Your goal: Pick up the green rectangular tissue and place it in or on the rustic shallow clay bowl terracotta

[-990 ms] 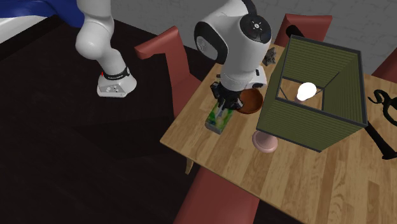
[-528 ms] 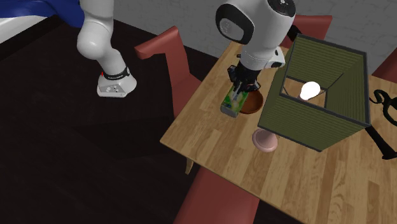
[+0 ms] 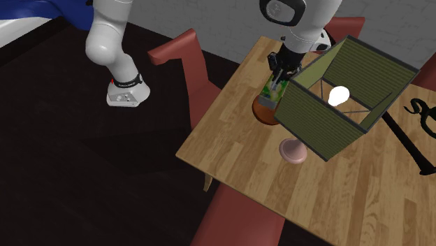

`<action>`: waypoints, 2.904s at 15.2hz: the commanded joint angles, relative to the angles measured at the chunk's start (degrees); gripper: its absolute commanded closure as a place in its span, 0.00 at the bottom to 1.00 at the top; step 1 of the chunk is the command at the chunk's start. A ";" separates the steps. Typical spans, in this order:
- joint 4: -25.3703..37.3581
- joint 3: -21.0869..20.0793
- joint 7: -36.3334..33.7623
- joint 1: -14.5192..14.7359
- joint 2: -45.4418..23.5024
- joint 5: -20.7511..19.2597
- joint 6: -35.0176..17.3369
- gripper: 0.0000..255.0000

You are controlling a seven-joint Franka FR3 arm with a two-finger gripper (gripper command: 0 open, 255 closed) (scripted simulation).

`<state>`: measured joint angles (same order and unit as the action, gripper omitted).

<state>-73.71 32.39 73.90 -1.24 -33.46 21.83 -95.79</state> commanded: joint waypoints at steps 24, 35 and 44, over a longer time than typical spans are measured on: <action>-3.30 -2.47 -0.60 1.28 -6.98 3.17 -9.96 1.00; -3.28 -2.47 -0.60 1.26 -6.99 3.17 -9.94 0.00; 2.77 -1.93 -1.64 -0.03 -6.12 2.25 -3.39 0.00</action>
<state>-71.06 30.47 72.29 -1.25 -39.56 24.09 -99.30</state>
